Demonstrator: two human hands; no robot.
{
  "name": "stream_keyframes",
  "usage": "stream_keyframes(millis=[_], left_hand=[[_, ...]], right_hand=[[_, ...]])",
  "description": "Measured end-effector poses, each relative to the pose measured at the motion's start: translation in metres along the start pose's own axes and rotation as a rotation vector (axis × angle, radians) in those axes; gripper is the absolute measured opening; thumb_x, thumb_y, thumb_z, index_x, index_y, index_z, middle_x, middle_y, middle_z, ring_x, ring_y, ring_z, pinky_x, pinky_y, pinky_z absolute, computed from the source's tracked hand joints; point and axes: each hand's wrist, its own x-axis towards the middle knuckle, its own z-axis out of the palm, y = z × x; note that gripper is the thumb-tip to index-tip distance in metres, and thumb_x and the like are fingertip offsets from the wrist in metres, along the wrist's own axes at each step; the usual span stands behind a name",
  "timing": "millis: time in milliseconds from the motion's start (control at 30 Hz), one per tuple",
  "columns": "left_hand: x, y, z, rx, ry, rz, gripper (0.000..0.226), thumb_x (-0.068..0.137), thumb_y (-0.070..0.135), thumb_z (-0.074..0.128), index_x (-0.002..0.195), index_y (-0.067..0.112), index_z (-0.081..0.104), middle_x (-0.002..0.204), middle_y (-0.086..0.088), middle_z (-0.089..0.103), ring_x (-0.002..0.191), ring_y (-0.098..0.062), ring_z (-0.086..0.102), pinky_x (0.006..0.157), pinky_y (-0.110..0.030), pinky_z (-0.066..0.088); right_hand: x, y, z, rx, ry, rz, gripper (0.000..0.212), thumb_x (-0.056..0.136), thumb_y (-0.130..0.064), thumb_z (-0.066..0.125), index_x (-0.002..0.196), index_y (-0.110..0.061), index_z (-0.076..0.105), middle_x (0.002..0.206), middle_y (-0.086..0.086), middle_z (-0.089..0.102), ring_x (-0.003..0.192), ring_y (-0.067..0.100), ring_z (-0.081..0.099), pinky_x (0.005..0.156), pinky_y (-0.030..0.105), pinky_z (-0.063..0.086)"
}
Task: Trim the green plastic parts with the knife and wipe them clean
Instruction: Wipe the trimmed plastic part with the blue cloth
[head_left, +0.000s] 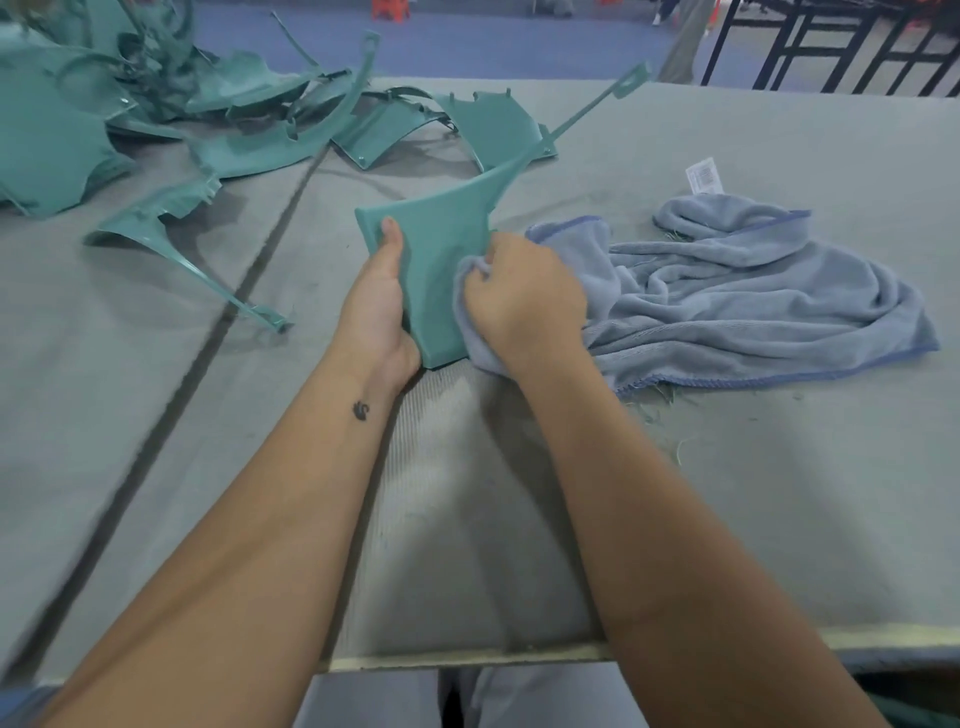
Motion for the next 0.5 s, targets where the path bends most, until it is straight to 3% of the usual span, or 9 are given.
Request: stream_keyframes(millis=[100,167,300,400,500], left_hand=[[-0.002,0.0,0.003,0.021,0.002,-0.014,0.052,0.1,0.054,0.037,0.109,0.013,0.067,0.097,-0.008,0.076,0.088,-0.024,0.074,0.063,-0.036,0.06],[-0.001,0.001,0.004,0.024,0.021,0.021,0.05,0.101,0.052,0.038,0.12,0.013,0.063,0.101,-0.008,0.075,0.092,-0.026,0.073,0.069,-0.041,0.06],[0.001,0.008,-0.002,-0.024,0.056,0.038,0.049,0.099,0.051,0.042,0.13,0.015,0.057,0.113,-0.01,0.072,0.103,-0.033,0.069,0.088,-0.058,0.053],[-0.001,0.012,-0.006,-0.04,0.037,0.045,0.034,0.1,0.037,0.05,0.124,0.016,0.06,0.11,-0.01,0.073,0.103,-0.034,0.068,0.091,-0.062,0.05],[-0.005,0.008,-0.003,0.086,-0.008,0.121,0.024,0.094,0.008,0.051,0.113,0.017,0.062,0.098,-0.006,0.075,0.091,-0.028,0.072,0.078,-0.052,0.058]], right_hand=[[0.003,0.013,-0.005,-0.167,0.097,0.05,0.021,0.096,-0.026,0.041,0.096,-0.014,0.058,0.077,0.004,0.06,0.063,0.023,0.047,0.05,0.028,0.02],[0.001,0.017,-0.009,-0.153,0.171,0.119,0.017,0.093,-0.029,0.043,0.09,-0.019,0.056,0.067,-0.002,0.05,0.061,0.022,0.044,0.052,0.027,0.024],[0.004,0.032,-0.024,0.344,0.394,0.329,0.01,0.09,-0.028,0.049,0.085,-0.019,0.047,0.072,-0.005,0.048,0.077,0.021,0.045,0.066,0.028,0.031],[0.001,0.035,-0.035,0.537,0.649,0.174,0.008,0.089,-0.022,0.05,0.083,-0.018,0.047,0.091,0.005,0.055,0.081,0.012,0.045,0.067,0.015,0.034],[-0.003,0.031,-0.036,0.763,0.603,0.051,0.004,0.091,-0.014,0.046,0.087,-0.015,0.045,0.076,-0.013,0.048,0.069,-0.002,0.044,0.066,0.013,0.037]])
